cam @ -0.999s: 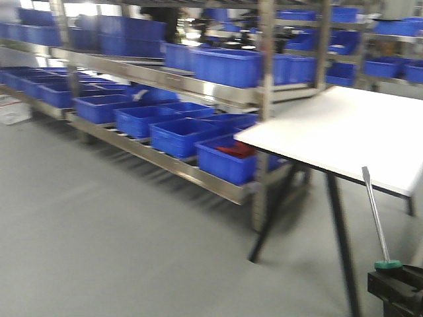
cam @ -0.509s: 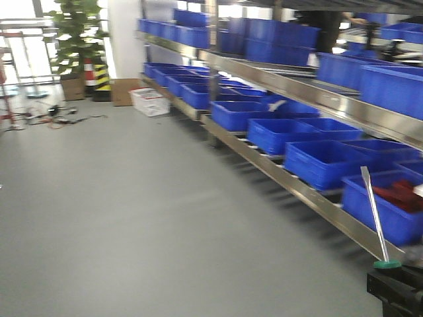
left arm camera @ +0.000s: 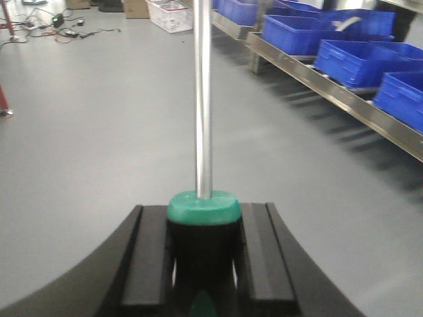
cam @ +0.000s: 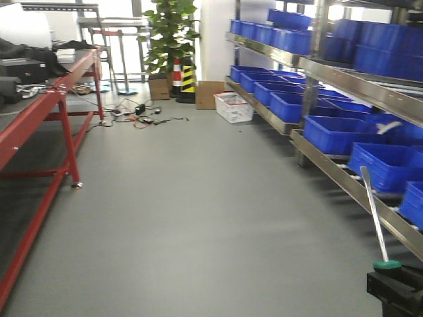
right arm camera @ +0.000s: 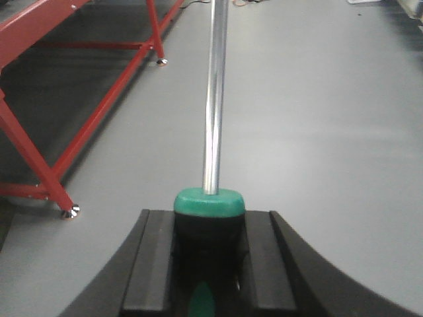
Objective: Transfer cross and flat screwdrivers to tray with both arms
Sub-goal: 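Hold both screwdrivers while the base drives to the roller-shelf station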
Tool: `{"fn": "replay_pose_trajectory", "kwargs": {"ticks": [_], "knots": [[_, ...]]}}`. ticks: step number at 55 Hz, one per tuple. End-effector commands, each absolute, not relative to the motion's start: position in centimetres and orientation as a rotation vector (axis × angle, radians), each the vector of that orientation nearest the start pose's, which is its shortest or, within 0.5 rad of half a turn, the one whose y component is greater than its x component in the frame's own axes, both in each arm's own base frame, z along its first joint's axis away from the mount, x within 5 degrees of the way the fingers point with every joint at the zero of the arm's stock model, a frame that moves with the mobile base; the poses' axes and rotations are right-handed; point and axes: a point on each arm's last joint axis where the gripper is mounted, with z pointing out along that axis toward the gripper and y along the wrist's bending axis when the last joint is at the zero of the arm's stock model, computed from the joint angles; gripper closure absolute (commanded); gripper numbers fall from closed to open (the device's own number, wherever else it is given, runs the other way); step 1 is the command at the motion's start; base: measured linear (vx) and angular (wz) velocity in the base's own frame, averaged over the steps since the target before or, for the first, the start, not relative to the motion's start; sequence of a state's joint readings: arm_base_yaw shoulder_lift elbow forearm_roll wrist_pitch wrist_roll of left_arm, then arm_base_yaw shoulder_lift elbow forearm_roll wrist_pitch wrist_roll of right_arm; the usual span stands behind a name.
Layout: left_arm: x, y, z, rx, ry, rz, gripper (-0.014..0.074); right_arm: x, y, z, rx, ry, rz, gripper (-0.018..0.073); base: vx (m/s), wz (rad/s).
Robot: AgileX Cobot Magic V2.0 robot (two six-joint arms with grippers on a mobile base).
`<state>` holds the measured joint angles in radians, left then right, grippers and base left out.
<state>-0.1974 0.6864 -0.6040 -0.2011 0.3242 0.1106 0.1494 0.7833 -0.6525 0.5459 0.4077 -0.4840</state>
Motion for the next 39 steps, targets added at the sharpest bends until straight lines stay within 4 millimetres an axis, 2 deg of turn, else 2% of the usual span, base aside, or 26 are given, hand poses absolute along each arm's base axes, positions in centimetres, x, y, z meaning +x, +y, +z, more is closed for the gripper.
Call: {"fn": "replay_pose_trajectory", "kwargs": {"ticks": [1, 39], "knots": [[14.04, -3.32, 34.73, 0.125, 1.754, -0.262, 0.0596, 15.84, 3.98, 34.28, -0.219, 1.857, 0.298, 0.0567, 0.59, 0.32], [14.04, -3.32, 34.73, 0.125, 1.755, -0.262, 0.0596, 15.84, 3.98, 34.28, -0.219, 1.857, 0.298, 0.0567, 0.59, 0.21]]}}
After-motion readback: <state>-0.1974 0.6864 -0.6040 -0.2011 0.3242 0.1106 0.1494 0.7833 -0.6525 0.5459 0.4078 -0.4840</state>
